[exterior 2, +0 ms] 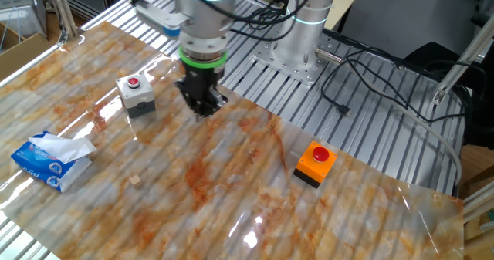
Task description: Use the gripper to push the small block from left to right
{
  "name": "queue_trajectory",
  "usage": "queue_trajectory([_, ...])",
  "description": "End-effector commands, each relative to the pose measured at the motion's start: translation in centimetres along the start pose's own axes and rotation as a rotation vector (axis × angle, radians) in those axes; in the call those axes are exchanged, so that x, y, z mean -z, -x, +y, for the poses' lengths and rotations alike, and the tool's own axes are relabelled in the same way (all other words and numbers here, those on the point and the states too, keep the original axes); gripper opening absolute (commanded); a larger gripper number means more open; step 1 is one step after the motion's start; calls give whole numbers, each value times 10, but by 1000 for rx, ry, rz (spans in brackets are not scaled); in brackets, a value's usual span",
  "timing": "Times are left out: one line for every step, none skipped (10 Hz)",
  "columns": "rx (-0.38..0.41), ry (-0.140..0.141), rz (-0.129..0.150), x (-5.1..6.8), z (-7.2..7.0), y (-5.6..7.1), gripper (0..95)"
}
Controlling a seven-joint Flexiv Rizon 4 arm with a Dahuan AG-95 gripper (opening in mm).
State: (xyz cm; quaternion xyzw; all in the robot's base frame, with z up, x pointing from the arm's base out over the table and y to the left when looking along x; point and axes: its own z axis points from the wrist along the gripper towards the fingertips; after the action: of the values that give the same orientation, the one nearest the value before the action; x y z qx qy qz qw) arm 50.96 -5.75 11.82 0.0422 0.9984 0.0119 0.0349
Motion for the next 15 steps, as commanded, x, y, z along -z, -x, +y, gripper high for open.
queue_trajectory([26,2,-1,-1,-8,14,0])
queue_trajectory([47,3,-1,2,-12,26,0])
queue_trajectory([60,3,1,3,-16,35,0])
queue_trajectory([66,3,2,3,-19,42,0])
queue_trajectory([79,3,1,1,-23,52,0])
queue_trajectory([89,2,0,-4,-27,61,0])
queue_trajectory([98,2,-1,-7,-30,66,0])
queue_trajectory([113,3,-1,-10,-36,75,0])
queue_trajectory([140,4,0,-10,-44,85,0])
queue_trajectory([153,5,3,-9,-48,91,0])
queue_trajectory([171,9,4,-11,-56,99,0])
queue_trajectory([177,13,3,-14,-60,103,0])
queue_trajectory([171,29,-13,-25,-65,103,0])
queue_trajectory([191,-2,-42,-37,-68,94,0])
queue_trajectory([222,14,-36,-35,-73,94,0])
